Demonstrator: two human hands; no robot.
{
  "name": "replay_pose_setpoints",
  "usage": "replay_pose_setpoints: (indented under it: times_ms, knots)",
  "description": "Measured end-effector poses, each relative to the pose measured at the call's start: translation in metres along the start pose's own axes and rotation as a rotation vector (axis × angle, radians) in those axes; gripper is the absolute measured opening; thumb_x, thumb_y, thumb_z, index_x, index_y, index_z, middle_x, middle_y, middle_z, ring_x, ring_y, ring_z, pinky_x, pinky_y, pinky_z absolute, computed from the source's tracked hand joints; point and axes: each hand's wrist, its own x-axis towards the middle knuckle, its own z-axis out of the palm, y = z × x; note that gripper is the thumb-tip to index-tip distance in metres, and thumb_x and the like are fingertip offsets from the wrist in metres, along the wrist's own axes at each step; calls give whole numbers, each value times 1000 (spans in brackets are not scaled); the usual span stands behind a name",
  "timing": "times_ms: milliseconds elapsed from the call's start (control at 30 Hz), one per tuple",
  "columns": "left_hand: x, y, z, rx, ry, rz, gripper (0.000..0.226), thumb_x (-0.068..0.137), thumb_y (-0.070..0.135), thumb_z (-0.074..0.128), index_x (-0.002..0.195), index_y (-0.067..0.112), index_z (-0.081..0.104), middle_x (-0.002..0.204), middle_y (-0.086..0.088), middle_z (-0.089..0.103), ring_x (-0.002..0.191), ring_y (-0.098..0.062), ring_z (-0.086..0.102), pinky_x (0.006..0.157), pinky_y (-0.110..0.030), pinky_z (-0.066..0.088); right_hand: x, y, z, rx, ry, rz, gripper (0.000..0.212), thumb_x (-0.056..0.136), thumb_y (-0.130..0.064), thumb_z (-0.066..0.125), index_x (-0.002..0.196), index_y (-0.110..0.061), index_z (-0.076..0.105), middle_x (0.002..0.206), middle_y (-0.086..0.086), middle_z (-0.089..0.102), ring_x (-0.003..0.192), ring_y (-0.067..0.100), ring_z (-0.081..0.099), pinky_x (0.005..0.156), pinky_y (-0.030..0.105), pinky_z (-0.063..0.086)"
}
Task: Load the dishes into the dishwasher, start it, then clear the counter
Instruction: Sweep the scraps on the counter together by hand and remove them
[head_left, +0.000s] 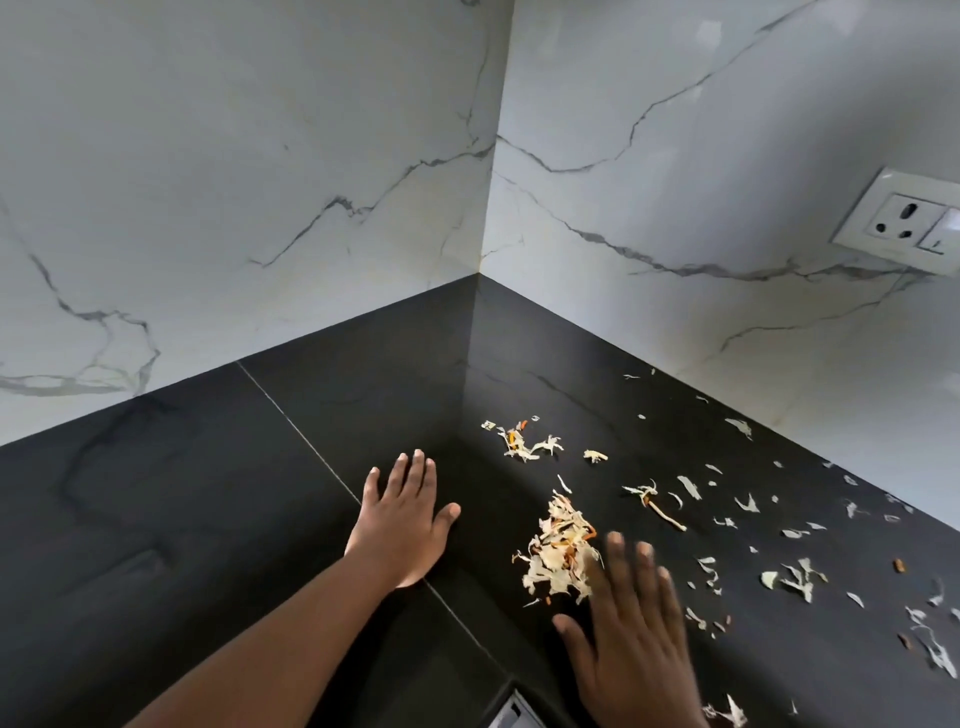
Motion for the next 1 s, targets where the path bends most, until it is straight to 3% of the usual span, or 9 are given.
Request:
replay_pose_setpoints:
  times_ms: [133,200,367,433,533,600,733,833,1000]
  knots:
    - [0,1,-1,-4,-5,-21,69,100,55,12,154,16,-5,162,1,-12,147,-15,-16,120,-45,-6,24,-41,22,-32,-87,-330,70,87,-65,37,133,-16,54,144,6,48,141,28,24,110,46,15]
    - [2,1,0,-14,-6,-30,68,99,55,11,154,18,-6,161,3,-13,147,-13,-17,120,-43,-8,30,-52,28,-17,-91,-401,75,87,-69,36,133,-13,56,142,5,51,139,27,33,106,48,21]
    - [5,-1,5,-5,8,-50,91,72,64,-18,153,23,-9,160,8,-17,146,-9,-19,119,-40,-10,39,-52,31,27,-29,-277,95,86,-70,32,120,16,56,131,30,51,131,40,44,111,58,19]
    - [6,-1,6,-20,21,-61,92,70,63,-19,153,25,-9,159,10,-18,145,-8,-20,119,-40,-10,51,-58,28,72,41,-210,83,82,-53,37,112,22,56,122,37,54,125,47,48,113,61,15]
    - [6,0,5,-19,24,-71,90,70,61,-20,153,28,-11,157,13,-21,144,-5,-22,119,-39,-11,96,-66,24,101,78,-183,70,73,-33,33,114,17,59,123,34,57,122,47,51,112,60,16]
    - [6,0,5,-25,31,-77,86,72,61,-19,152,29,-13,154,15,-25,143,-5,-24,118,-36,-13,136,-73,27,99,42,-192,69,76,-31,29,122,13,57,129,30,55,127,45,47,112,58,14]
    - [8,-2,8,39,141,-64,72,87,61,-7,152,30,1,158,13,-8,144,-9,-16,112,-32,-13,200,-94,45,29,-104,-249,75,90,-39,6,143,8,30,151,26,30,144,40,18,114,52,-14]
    - [6,-3,6,-41,56,-70,77,77,62,-13,148,32,-15,151,16,-26,141,-7,-28,112,-32,-18,230,-106,53,-9,-161,-278,71,98,-44,9,148,6,12,157,24,11,147,37,-1,112,51,-20]
    - [6,-2,3,-34,35,-74,78,75,63,-15,148,33,-19,153,17,-27,140,-3,-30,114,-34,-17,250,-103,56,-26,-295,-82,94,91,-68,6,148,6,-7,158,24,-5,146,36,-14,111,52,-23]
